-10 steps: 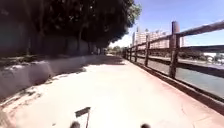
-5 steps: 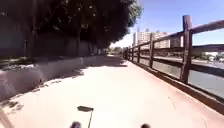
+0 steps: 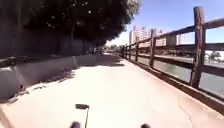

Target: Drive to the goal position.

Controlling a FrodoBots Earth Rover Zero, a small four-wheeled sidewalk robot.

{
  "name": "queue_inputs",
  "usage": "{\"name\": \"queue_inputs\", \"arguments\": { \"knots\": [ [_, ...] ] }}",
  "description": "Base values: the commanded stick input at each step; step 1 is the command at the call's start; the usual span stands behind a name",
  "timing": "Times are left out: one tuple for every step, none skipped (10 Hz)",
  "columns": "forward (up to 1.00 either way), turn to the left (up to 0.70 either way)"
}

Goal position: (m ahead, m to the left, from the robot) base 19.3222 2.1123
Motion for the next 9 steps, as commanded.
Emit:
{"name": "queue_inputs", "arguments": {
  "knots": [
    [0.85, 0.0],
    [0.85, 0.0],
    [0.85, 0.0],
    [0.85, 0.0],
    [0.85, 0.0],
    [0.85, 0.0],
    [0.85, 0.0],
    [0.85, 0.0],
    [0.85, 0.0]
  ]
}}
